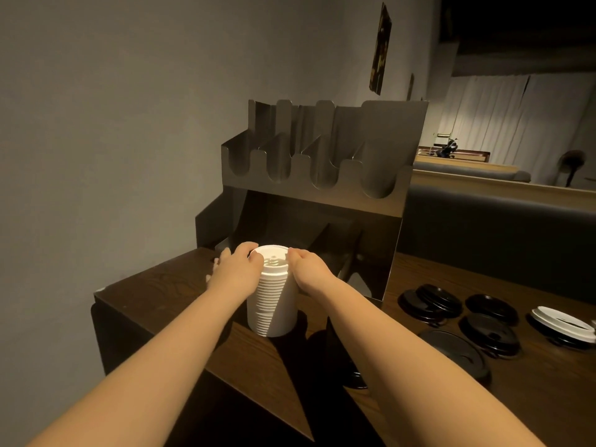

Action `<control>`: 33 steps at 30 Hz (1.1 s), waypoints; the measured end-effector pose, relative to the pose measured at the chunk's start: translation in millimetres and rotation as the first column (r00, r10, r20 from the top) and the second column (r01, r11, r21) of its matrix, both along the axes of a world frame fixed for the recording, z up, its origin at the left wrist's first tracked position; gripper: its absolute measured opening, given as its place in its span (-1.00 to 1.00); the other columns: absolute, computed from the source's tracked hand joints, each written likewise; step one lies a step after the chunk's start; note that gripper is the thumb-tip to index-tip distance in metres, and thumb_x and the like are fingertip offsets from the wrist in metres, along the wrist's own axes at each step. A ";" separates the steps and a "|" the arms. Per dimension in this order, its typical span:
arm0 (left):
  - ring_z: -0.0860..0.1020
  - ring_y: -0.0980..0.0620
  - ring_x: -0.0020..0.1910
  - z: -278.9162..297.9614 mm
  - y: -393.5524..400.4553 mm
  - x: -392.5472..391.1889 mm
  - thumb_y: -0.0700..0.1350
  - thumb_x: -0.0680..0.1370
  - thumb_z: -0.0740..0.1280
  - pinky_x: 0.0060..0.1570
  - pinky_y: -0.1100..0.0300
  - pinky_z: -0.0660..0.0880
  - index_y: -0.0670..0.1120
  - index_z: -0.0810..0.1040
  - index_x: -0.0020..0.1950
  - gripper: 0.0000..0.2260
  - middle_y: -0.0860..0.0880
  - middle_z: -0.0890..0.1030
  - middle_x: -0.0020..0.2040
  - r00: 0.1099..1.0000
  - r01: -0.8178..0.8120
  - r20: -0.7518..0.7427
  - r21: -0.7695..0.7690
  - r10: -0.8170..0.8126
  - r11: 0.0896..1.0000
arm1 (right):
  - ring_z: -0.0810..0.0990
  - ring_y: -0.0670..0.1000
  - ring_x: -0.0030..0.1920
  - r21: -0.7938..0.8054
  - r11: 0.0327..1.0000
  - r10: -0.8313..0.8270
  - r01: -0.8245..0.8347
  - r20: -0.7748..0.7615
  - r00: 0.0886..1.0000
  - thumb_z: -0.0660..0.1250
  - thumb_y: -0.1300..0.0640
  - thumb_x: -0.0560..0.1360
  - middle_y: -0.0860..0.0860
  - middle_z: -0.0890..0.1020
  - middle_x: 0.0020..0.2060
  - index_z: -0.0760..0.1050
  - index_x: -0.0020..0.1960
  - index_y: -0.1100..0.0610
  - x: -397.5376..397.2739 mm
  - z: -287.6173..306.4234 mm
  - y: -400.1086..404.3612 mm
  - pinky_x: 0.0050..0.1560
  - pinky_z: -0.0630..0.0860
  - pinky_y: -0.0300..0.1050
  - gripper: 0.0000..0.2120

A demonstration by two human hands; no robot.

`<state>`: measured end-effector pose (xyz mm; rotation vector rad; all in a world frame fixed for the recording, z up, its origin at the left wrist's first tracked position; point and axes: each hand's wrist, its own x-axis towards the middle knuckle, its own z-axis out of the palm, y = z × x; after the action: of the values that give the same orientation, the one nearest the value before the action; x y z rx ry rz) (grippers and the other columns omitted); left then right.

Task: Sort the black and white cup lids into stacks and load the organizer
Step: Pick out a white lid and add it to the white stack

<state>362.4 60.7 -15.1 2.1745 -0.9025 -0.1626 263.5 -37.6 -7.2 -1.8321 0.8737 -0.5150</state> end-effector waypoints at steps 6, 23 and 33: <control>-0.04 -0.08 0.56 15.7 -3.2 -42.7 0.03 0.66 0.06 0.50 -0.09 -0.08 -0.05 0.38 0.42 -0.63 -0.11 0.17 0.55 0.930 -0.036 0.360 -0.125 0.080 0.991 | 0.53 0.04 0.09 -0.239 0.968 -0.086 0.080 -0.015 0.996 -0.09 -0.17 0.63 0.11 0.57 0.12 0.49 0.23 0.17 -18.5 8.3 -5.1 0.17 0.43 -0.09 -0.45; 0.04 -0.04 0.54 39.1 -136.4 -278.7 -0.07 0.64 0.15 0.49 0.05 -0.11 -0.12 0.40 0.42 -0.63 -0.03 0.17 0.55 0.988 0.120 0.132 -0.370 -0.076 0.921 | 0.55 0.03 0.04 -0.669 0.732 -0.305 0.133 -0.147 0.941 0.20 0.15 0.60 0.11 0.61 0.02 0.51 0.13 0.23 -218.9 17.8 -73.5 -0.02 0.41 -0.22 -0.80; -0.14 0.01 0.56 14.8 -180.5 -377.7 0.07 0.66 0.02 0.51 0.06 -0.14 -0.09 0.43 0.41 -0.57 -0.02 0.12 0.57 0.805 0.538 0.255 0.065 -0.535 0.841 | 0.49 0.06 0.14 -0.704 0.698 -0.533 0.130 -0.390 0.751 0.17 0.09 0.60 0.07 0.55 0.09 0.44 0.20 0.17 -346.0 -19.2 -144.2 0.13 0.32 -0.11 -0.76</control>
<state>-15.3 -119.8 -0.3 1.8992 -1.6641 -0.1405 -82.5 -181.8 -26.3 -2.5404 1.6502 -0.5477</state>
